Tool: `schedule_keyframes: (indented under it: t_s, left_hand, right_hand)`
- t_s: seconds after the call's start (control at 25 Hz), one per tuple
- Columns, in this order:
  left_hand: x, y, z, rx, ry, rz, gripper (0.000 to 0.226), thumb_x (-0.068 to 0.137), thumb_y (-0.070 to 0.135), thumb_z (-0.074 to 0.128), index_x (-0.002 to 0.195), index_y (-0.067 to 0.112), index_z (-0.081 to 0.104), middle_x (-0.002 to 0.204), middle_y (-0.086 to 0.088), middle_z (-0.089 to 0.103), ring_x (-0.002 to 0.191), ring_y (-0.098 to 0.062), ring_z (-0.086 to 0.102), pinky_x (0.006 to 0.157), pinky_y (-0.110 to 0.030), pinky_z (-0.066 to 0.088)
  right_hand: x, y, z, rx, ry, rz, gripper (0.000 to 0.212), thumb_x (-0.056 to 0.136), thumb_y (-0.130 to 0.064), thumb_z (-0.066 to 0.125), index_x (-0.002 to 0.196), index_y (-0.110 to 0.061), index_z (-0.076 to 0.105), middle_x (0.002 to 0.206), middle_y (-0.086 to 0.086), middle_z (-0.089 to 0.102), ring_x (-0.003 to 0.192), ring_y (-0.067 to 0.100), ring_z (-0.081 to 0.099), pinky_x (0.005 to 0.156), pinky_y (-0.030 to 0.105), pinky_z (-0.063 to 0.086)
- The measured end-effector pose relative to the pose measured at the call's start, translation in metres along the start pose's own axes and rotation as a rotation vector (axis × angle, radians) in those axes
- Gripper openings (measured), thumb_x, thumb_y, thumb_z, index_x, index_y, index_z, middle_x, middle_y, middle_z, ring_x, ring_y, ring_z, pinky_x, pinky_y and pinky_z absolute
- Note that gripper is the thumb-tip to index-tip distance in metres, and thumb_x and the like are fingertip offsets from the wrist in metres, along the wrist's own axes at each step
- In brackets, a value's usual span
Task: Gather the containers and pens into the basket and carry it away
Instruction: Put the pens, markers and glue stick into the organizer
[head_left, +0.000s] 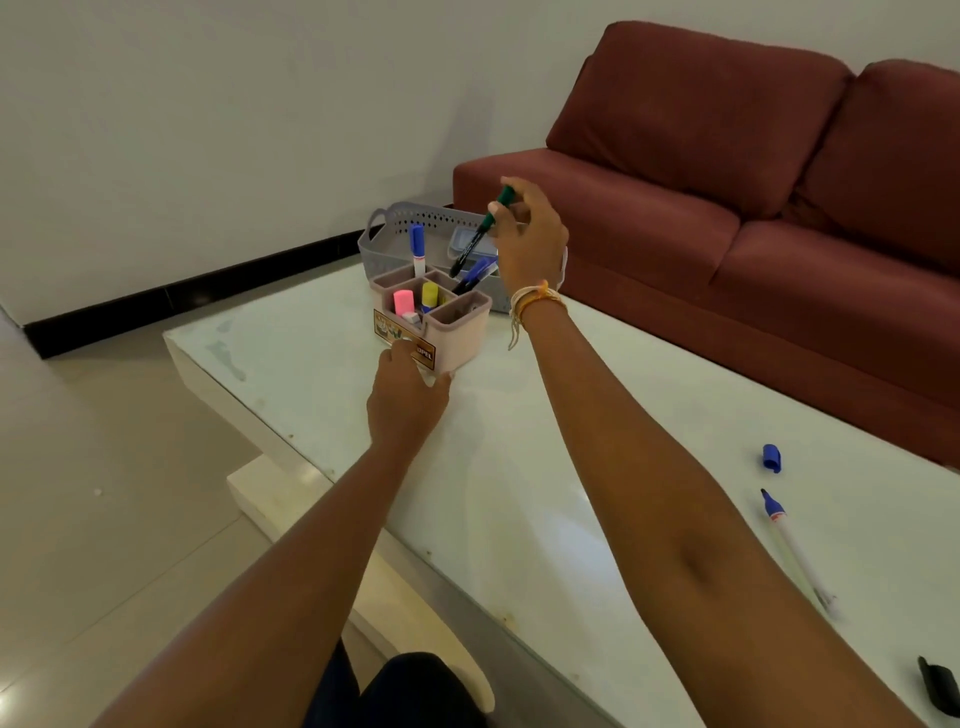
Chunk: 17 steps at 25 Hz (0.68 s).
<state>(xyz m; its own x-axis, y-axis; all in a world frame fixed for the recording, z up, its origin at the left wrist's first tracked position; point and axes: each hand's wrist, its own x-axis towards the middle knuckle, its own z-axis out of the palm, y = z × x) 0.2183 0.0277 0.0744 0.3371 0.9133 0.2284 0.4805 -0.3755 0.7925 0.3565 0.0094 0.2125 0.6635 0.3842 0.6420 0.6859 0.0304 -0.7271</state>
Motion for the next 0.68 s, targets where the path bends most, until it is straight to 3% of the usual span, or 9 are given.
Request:
schedule_keyframes:
  t_s: [0.24, 0.48, 0.56, 0.68]
  left_hand:
    - [0.003, 0.000, 0.001, 0.040, 0.000, 0.004, 0.063, 0.077, 0.045, 0.072, 0.126, 0.018, 0.042, 0.126, -0.004, 0.056, 0.115, -0.024, 0.056, 0.084, -0.038, 0.052]
    - [0.002, 0.000, 0.001, 0.025, 0.003, 0.006, 0.061, 0.078, 0.045, 0.071, 0.125, 0.018, 0.042, 0.127, -0.004, 0.056, 0.116, -0.025, 0.056, 0.085, -0.038, 0.051]
    - [0.002, 0.000, 0.001, 0.019, 0.005, 0.003, 0.060, 0.079, 0.045, 0.071, 0.125, 0.018, 0.042, 0.127, -0.004, 0.056, 0.115, -0.024, 0.056, 0.085, -0.037, 0.051]
    - [0.002, 0.001, 0.000, 0.009, 0.000, -0.004, 0.059, 0.079, 0.045, 0.070, 0.125, 0.019, 0.042, 0.127, -0.004, 0.056, 0.114, -0.024, 0.056, 0.084, -0.036, 0.051]
  right_hand:
    - [0.011, -0.001, 0.012, -0.221, -0.089, -0.074, 0.027, 0.094, -0.011, 0.055, 0.119, -0.008, 0.065, 0.107, 0.009, 0.071, 0.098, 0.021, 0.067, 0.088, 0.030, 0.056]
    - [0.004, 0.000, -0.003, -0.291, 0.048, -0.143, 0.029, 0.093, -0.010, 0.054, 0.118, -0.012, 0.067, 0.103, 0.007, 0.069, 0.090, 0.015, 0.063, 0.075, 0.010, 0.043]
    - [0.006, 0.004, -0.009, -0.318, 0.028, -0.124, 0.029, 0.092, -0.012, 0.055, 0.119, -0.015, 0.067, 0.103, 0.005, 0.070, 0.089, 0.014, 0.064, 0.078, 0.014, 0.047]
    - [0.001, 0.012, -0.011, -0.392, -0.175, -0.070, 0.029, 0.092, -0.014, 0.055, 0.117, -0.017, 0.069, 0.108, 0.005, 0.072, 0.097, 0.018, 0.066, 0.089, 0.027, 0.053]
